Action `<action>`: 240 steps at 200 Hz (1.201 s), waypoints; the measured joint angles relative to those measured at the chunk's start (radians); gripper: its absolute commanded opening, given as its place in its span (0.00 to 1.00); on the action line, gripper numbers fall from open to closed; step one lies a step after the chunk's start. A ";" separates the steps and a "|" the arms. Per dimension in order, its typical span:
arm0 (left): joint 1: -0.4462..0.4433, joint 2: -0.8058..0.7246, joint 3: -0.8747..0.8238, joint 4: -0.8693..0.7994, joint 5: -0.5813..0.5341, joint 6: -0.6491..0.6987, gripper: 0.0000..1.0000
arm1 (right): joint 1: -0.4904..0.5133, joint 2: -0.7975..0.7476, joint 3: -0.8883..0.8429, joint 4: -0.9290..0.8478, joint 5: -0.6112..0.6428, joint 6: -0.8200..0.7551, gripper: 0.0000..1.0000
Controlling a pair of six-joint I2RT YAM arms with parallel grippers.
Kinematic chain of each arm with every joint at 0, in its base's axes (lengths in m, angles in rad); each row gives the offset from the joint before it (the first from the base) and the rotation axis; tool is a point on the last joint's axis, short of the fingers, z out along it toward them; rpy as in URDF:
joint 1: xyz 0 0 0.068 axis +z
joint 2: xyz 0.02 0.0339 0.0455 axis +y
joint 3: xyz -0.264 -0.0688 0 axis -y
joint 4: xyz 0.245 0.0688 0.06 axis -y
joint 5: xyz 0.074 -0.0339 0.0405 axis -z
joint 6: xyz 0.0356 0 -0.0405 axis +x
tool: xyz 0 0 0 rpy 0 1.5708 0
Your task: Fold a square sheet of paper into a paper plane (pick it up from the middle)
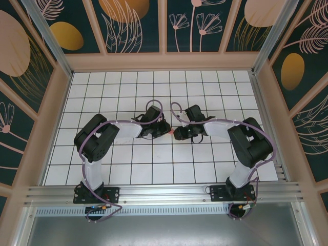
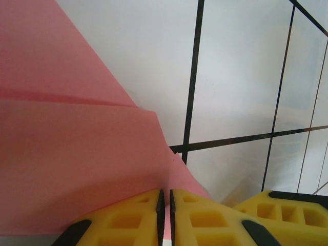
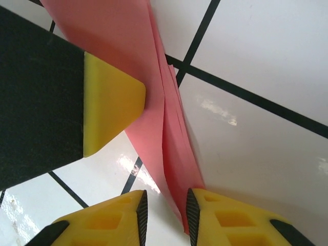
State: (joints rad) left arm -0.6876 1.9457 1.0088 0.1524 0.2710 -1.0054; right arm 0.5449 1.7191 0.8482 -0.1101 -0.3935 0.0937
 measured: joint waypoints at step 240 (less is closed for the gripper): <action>0.006 -0.066 -0.125 0.113 0.008 0.141 0.14 | -0.006 -0.010 -0.105 0.120 -0.191 0.264 0.07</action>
State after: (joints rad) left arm -0.6815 1.8801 0.8841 0.2653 0.2787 -0.8646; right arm 0.5385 1.7092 0.7433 0.0097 -0.5842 0.3576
